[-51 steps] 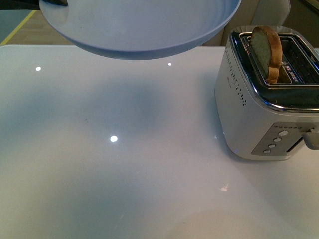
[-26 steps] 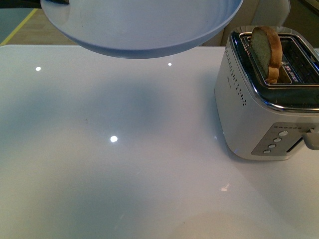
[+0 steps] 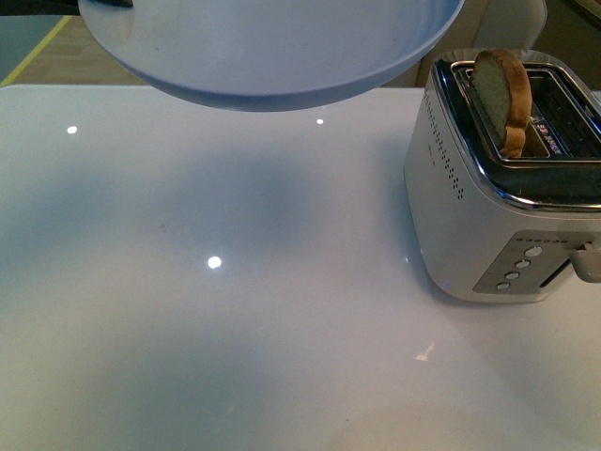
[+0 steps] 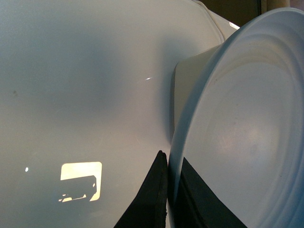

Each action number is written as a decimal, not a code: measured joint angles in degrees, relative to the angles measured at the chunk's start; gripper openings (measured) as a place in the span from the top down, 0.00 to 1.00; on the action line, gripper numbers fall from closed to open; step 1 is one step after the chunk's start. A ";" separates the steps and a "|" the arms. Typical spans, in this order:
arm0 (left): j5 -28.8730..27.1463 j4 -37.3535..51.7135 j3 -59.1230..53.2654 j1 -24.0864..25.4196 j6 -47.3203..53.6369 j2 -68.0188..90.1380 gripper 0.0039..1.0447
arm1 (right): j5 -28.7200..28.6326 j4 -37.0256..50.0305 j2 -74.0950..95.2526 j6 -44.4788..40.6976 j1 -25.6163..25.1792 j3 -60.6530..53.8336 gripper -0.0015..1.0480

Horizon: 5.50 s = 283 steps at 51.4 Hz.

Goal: Left arm holds plate, right arm toasts bread

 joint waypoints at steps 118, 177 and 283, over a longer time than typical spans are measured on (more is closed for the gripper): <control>10.75 19.12 2.23 35.67 35.65 46.27 0.98 | 0.00 0.00 -0.07 0.00 0.00 0.00 0.08; 14.58 19.39 -6.62 33.79 32.89 17.29 0.07 | 0.00 0.00 -0.07 -0.02 0.00 0.00 0.08; -24.44 31.04 -59.41 10.75 27.91 -73.46 0.98 | 0.02 -0.02 -0.13 0.00 0.00 0.00 0.08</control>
